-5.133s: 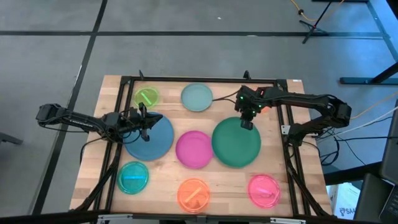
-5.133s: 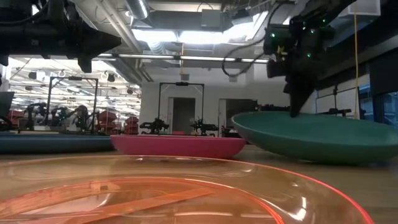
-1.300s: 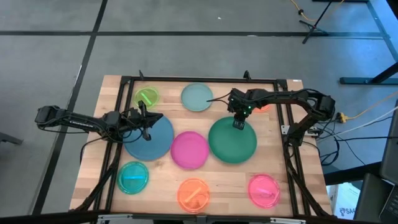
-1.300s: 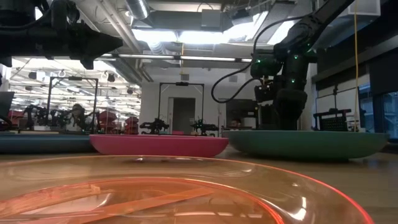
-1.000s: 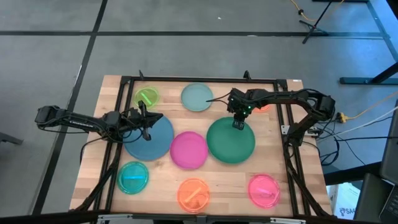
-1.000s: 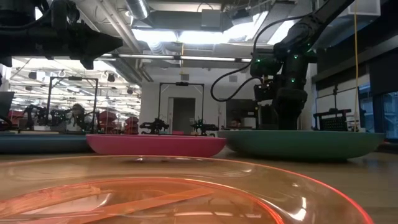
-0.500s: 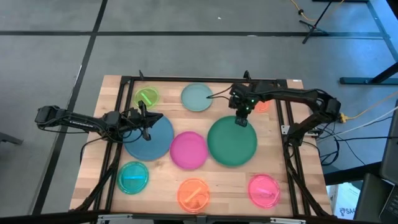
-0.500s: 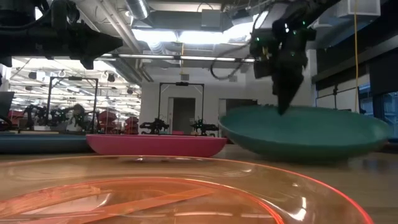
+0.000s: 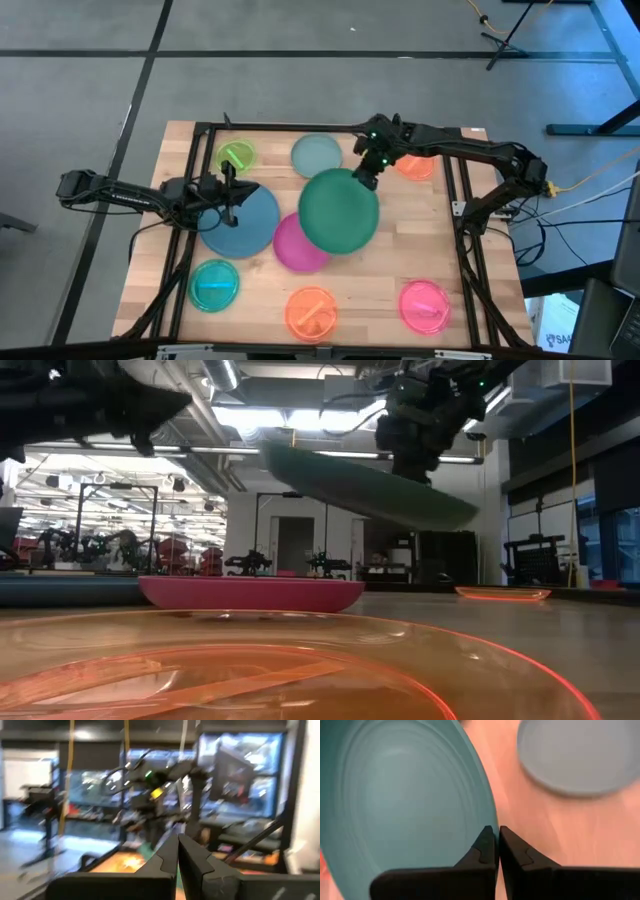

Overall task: Stack plastic plates
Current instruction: Stack the green plate on top of the dark blue plate

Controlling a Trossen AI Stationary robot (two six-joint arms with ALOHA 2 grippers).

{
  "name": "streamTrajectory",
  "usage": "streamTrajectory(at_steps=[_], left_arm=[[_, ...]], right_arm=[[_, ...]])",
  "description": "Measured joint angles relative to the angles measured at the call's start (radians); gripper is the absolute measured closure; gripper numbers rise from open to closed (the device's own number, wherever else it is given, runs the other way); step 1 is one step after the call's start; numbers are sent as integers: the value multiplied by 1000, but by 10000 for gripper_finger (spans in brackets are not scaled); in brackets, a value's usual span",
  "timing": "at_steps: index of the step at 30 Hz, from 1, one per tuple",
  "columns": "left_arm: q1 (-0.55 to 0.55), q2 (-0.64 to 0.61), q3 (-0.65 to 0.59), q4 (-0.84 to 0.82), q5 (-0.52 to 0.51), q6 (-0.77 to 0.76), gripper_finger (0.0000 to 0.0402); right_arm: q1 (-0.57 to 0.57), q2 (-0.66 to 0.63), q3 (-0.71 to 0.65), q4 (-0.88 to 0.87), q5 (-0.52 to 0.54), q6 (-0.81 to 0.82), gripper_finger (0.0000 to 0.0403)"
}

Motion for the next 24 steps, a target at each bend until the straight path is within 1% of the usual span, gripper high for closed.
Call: streamTrajectory(at_steps=[3, 6, 11, 16, 21, 24], left_arm=[[0, -1, 0, 76, 46, 1, 396], [0, -1, 0, 135, 61, 6, 396], [1, -1, 44, 141, 63, 50, 396], [0, -1, 98, 138, 63, 59, 396], [0, -1, 126, 138, 70, 121, 396], [1, 0, 148, 141, 70, 133, 396]], right_arm=[[8, 20, 0, 121, 11, 43, 403], [15, 57, 0, 236, 9, 76, 403], [38, 141, 6, 416, 6, 125, 403], [59, 255, 113, 419, 8, 128, 402], [81, 380, 265, 418, 7, 132, 402], [92, 451, 361, 418, 19, 147, 402]])
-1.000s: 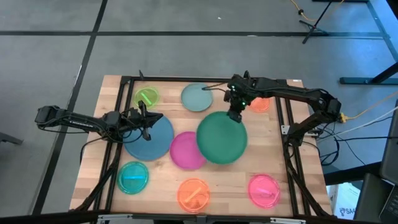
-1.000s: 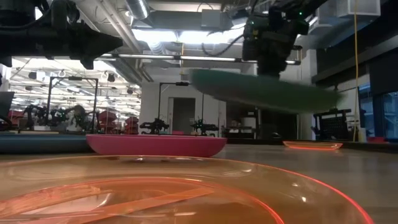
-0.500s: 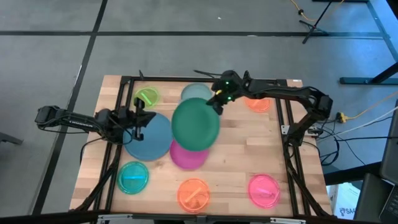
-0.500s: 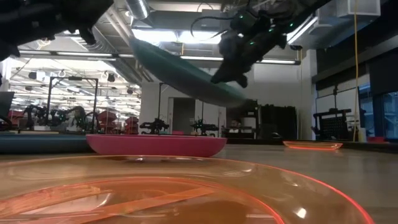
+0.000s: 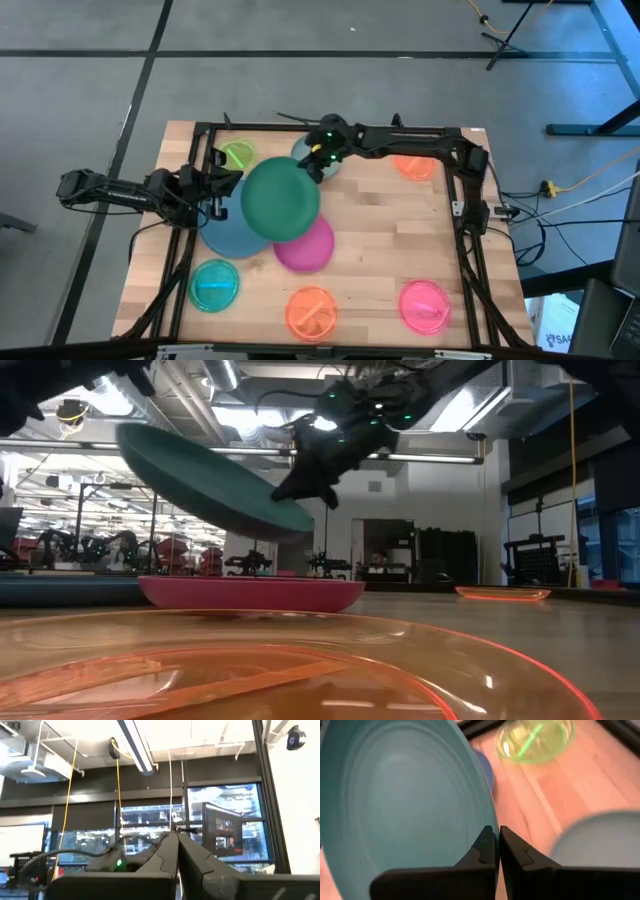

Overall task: Stack plastic plates
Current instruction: Stack the green plate on top of the dark blue plate

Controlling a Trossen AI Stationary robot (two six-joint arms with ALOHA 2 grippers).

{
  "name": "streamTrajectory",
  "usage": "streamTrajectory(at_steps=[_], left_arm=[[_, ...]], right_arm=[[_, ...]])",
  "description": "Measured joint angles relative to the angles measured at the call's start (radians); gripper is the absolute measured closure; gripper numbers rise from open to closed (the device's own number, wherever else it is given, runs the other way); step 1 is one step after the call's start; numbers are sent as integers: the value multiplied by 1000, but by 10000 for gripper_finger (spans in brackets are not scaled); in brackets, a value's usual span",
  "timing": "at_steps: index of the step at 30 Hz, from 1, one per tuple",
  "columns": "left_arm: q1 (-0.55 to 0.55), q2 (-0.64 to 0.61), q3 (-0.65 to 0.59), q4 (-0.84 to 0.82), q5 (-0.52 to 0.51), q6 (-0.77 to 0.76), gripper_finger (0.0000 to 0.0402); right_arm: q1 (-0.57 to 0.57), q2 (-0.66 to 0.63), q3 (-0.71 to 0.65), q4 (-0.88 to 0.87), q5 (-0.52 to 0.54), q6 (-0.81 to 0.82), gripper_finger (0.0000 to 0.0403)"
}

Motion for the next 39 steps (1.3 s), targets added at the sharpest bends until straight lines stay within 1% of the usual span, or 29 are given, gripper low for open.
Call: streamTrajectory(at_steps=[6, 11, 13, 15, 17, 20, 23, 27, 31, 39], left_arm=[[0, 6, 48, 5, 40, 19, 396], [0, 14, 53, -4, 44, 26, 396], [0, 14, 53, -4, 44, 26, 396], [0, 14, 53, -4, 45, 26, 396], [0, 14, 53, -4, 45, 26, 396], [0, 20, 53, -3, 45, 26, 396], [0, 27, 53, -4, 45, 26, 396], [0, 28, 53, -4, 45, 26, 396], [0, 32, 53, -4, 45, 27, 396], [0, 33, 53, -4, 45, 27, 396]], right_arm=[[31, 143, 180, 3, 7, 34, 402], [66, 236, 281, 8, 10, 58, 402], [82, 270, 304, 45, 35, 58, 402], [96, 294, 309, 72, 54, 61, 402], [110, 323, 311, 139, 79, 67, 402], [125, 358, 311, 221, 86, 109, 402], [134, 385, 311, 261, 108, 131, 402], [140, 392, 311, 260, 122, 134, 402], [150, 391, 311, 261, 162, 136, 402], [158, 404, 311, 261, 161, 136, 397]])
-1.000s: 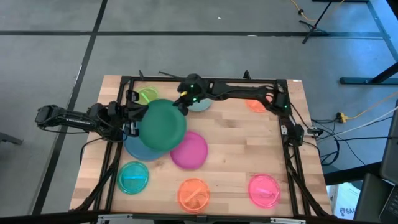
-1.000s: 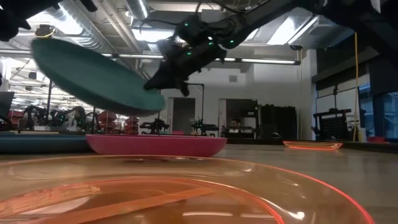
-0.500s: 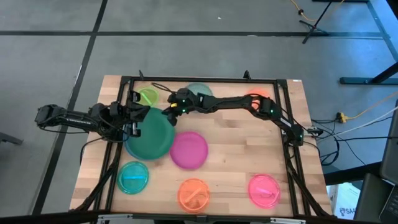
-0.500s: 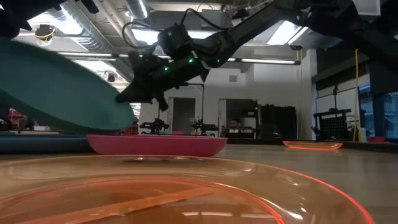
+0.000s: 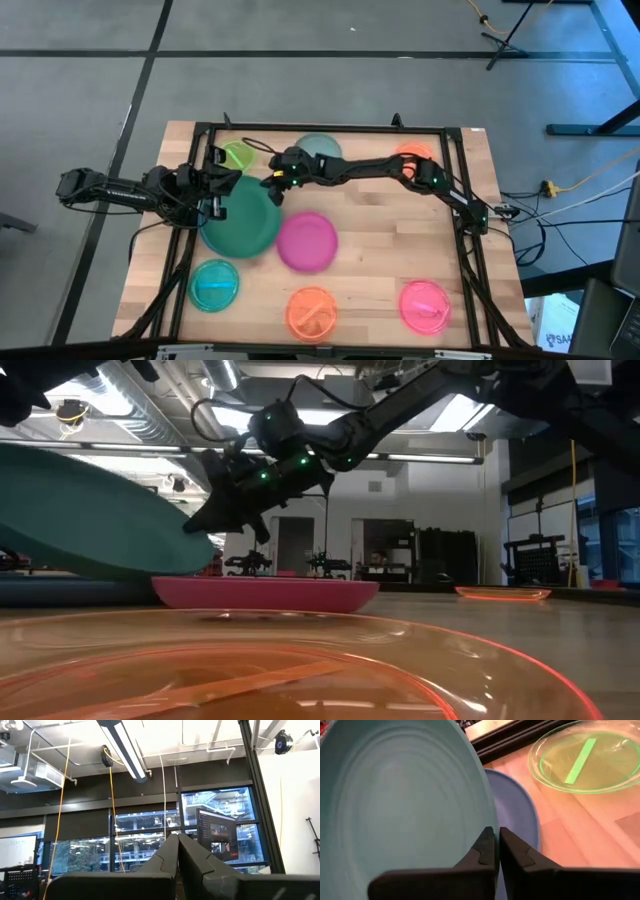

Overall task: Stack plastic plates
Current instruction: Stack the green plate on top of the dark blue plate, then stack the pink plate on top the green plate

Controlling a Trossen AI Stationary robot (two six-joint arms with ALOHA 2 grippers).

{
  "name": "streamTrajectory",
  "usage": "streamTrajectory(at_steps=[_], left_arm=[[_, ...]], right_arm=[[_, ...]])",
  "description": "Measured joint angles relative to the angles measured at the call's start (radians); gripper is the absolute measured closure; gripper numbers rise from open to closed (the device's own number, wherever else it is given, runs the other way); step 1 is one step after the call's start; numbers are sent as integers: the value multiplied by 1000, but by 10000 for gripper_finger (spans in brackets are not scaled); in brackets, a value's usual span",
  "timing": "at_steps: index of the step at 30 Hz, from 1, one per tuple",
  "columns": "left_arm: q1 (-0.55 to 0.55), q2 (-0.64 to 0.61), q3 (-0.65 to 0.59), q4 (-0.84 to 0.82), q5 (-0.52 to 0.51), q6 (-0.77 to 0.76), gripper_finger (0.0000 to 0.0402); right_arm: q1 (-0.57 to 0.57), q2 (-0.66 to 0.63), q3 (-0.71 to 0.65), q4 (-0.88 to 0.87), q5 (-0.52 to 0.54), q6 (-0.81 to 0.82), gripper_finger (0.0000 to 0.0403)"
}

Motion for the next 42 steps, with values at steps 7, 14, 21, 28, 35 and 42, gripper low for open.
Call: streamTrajectory(at_steps=[7, 14, 21, 28, 35, 42], left_arm=[[0, 0, 0, -4, 0, 0, 396], [0, 0, -1, -21, 0, -1, 396], [0, 0, -1, -43, -5, -1, 396], [0, 21, -1, -90, -39, 0, 396], [37, 113, 63, -215, -63, -1, 396], [59, 341, 249, -558, -62, -36, 396]], right_arm=[[0, 15, 0, 19, 11, 2, 327], [-7, 7, 1, 5, -46, -87, 286], [-7, -118, -2, -259, -70, -288, 283], [7, -343, -234, -358, 7, -395, 283], [17, -654, -759, -63, 105, -362, 283], [97, -870, -1155, 241, 171, -323, 283]])
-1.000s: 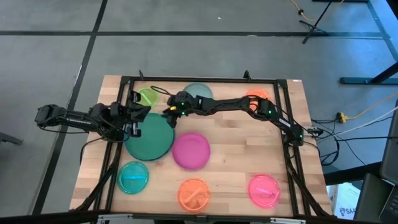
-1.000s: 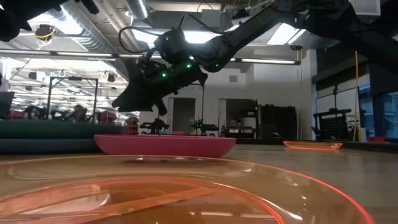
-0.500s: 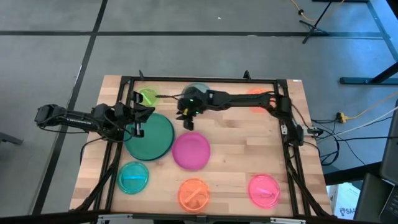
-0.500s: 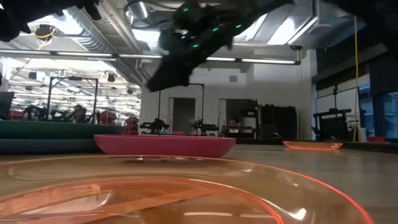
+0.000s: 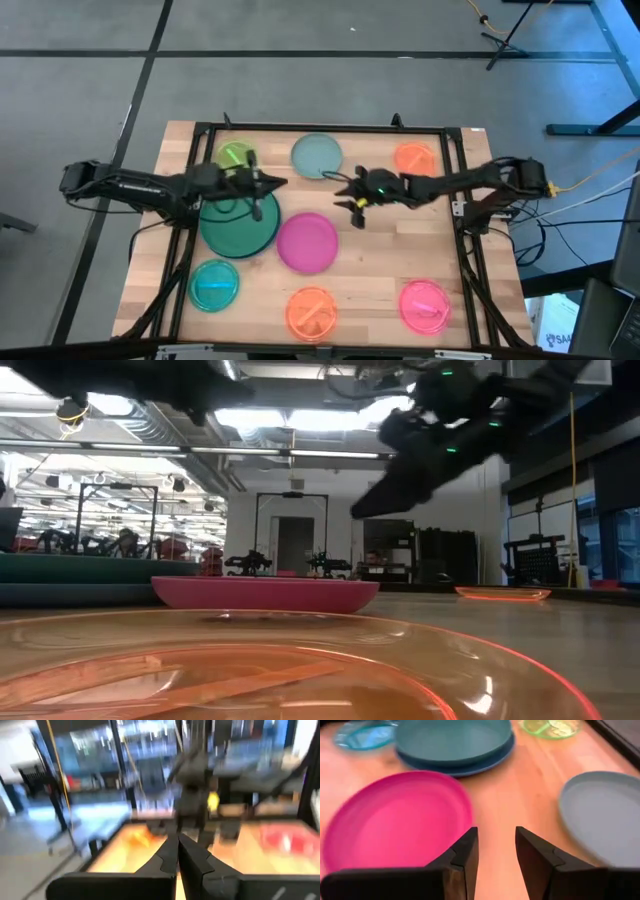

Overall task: Stack plastic plates
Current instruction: Stack the pink plate on top the green plate

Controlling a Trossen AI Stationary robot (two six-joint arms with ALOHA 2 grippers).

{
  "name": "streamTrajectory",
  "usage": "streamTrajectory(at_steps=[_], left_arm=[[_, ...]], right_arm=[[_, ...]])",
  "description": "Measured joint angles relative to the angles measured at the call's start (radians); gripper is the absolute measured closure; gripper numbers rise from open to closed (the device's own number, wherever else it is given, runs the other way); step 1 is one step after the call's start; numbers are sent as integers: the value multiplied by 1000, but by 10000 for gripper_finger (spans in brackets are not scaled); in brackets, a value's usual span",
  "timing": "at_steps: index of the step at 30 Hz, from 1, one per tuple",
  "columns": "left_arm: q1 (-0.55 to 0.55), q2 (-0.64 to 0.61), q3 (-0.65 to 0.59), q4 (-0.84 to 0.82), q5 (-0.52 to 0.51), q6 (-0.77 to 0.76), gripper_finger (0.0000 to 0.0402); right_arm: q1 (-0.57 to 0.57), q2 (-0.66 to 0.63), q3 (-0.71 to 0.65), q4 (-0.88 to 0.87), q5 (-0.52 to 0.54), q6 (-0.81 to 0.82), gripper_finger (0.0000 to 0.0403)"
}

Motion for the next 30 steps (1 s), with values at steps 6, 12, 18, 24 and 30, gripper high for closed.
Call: streamTrajectory(at_steps=[6, 12, 18, 24, 30], left_arm=[[-6, 201, 111, -129, 80, -4, 396], [-35, 305, 116, -107, 99, -6, 396], [-28, 314, 116, -122, 25, -117, 393], [-28, 344, 116, -144, 123, -190, 331], [-10, 426, 117, -153, 94, -220, 256]], right_arm=[[110, -29, -126, 115, 8, 4, 283], [180, -22, -126, 137, 35, -51, 283], [193, -22, -126, 161, 34, -66, 283], [191, -22, -126, 162, 65, -67, 283], [190, -22, -126, 161, 103, -67, 283]])
